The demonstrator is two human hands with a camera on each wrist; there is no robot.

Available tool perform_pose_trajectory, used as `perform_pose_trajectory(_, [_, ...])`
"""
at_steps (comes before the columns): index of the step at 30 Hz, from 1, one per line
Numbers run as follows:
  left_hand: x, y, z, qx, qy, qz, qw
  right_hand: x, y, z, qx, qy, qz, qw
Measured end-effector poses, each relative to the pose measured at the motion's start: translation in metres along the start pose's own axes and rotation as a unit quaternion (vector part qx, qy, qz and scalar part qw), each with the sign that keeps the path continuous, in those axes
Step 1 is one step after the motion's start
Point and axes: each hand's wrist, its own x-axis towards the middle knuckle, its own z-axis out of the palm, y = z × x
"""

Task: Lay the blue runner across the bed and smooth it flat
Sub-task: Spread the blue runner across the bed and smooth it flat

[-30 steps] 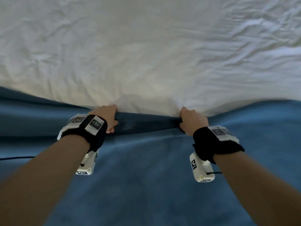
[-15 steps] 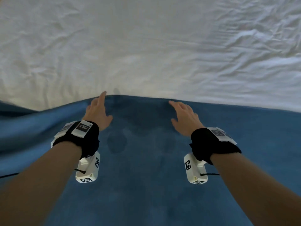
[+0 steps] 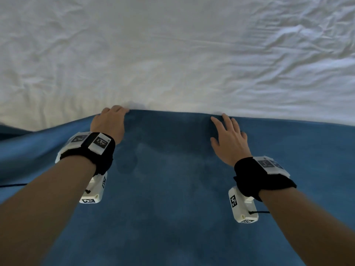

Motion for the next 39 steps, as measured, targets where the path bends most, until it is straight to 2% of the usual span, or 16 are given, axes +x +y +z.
perform_pose_trajectory(4, [0.003,0.010,0.000,0.013,-0.032,-0.022,0.999,0.005,0.000,-0.005,-0.021,-0.037,-0.002,0.999])
perform_pose_trajectory(7, [0.005,0.019,0.000,-0.006,-0.006,-0.059,0.998,0.004,-0.002,-0.004,-0.026,-0.042,0.000,0.999])
perform_pose_trajectory(10, [0.007,0.020,-0.002,-0.079,0.039,-0.081,0.993,0.001,-0.004,0.000,-0.027,-0.001,-0.005,1.000])
perform_pose_trajectory(13, [0.006,0.016,-0.003,-0.179,0.118,-0.092,0.972,-0.009,-0.012,0.008,-0.018,0.066,-0.049,0.996])
perform_pose_trajectory(14, [0.006,0.015,-0.002,-0.204,0.121,-0.083,0.968,-0.014,-0.016,0.012,-0.014,0.075,-0.066,0.995])
perform_pose_trajectory(15, [0.005,0.014,0.001,-0.220,0.094,-0.067,0.969,-0.018,-0.020,0.017,-0.014,0.071,-0.079,0.994])
perform_pose_trajectory(17, [0.001,0.012,0.007,-0.208,-0.007,-0.042,0.977,-0.023,-0.026,0.025,-0.030,0.021,-0.083,0.996])
perform_pose_trajectory(19, [-0.002,0.007,0.011,-0.180,-0.055,-0.036,0.981,-0.022,-0.027,0.027,-0.050,-0.031,-0.073,0.996])
perform_pose_trajectory(22, [-0.013,-0.007,0.013,-0.160,-0.056,-0.040,0.985,-0.020,-0.028,0.020,-0.066,-0.047,-0.063,0.995])
perform_pose_trajectory(28, [-0.071,-0.055,0.024,-0.109,-0.086,-0.136,0.981,-0.065,-0.044,0.027,-0.040,-0.024,-0.020,0.999])
perform_pose_trajectory(33, [-0.143,-0.097,0.047,-0.049,-0.062,-0.140,0.987,-0.141,-0.071,0.063,-0.037,-0.045,-0.077,0.995])
perform_pose_trajectory(39, [-0.231,-0.130,0.074,-0.056,-0.090,-0.142,0.984,-0.215,-0.113,0.096,-0.012,-0.084,-0.144,0.986])
